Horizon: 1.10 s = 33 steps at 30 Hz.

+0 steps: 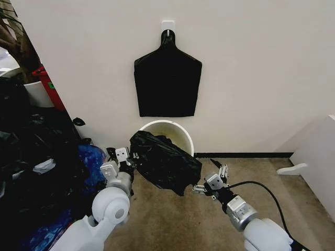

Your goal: Place the garbage bag over the trash bin.

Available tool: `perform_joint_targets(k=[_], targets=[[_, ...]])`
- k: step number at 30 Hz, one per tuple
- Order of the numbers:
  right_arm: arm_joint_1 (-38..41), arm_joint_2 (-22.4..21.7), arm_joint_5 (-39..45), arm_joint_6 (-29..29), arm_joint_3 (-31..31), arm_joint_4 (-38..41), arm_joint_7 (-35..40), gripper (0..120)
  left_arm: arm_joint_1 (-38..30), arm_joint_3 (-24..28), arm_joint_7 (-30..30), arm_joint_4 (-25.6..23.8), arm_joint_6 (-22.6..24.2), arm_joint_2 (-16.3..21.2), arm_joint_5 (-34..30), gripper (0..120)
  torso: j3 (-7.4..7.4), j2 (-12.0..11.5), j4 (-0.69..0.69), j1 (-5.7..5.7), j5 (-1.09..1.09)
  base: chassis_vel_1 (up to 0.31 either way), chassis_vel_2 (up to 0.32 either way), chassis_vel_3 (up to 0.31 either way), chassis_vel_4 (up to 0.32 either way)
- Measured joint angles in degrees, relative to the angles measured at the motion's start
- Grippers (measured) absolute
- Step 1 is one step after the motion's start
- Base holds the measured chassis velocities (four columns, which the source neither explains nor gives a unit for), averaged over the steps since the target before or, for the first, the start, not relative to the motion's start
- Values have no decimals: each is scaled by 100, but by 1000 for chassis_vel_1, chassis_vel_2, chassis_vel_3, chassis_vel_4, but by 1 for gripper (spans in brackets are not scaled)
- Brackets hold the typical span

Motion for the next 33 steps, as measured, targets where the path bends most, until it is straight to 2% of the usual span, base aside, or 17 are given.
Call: perform_joint_targets(k=[12,23,33], targets=[[187,-162,502,-81,248,-15,136,100,272,-17,290,-8,-61,24,315,1,0,0,0,0,0,0,0,0,0],[611,-309,1138,-230,334,-330,155,100,653,-66,715,-229,-192,79,574,1,0,0,0,0,0,0,0,0,0],[877,-417,1493,-269,397,-473,113,100,928,-88,868,-389,-253,83,772,1,0,0,0,0,0,0,0,0,0]])
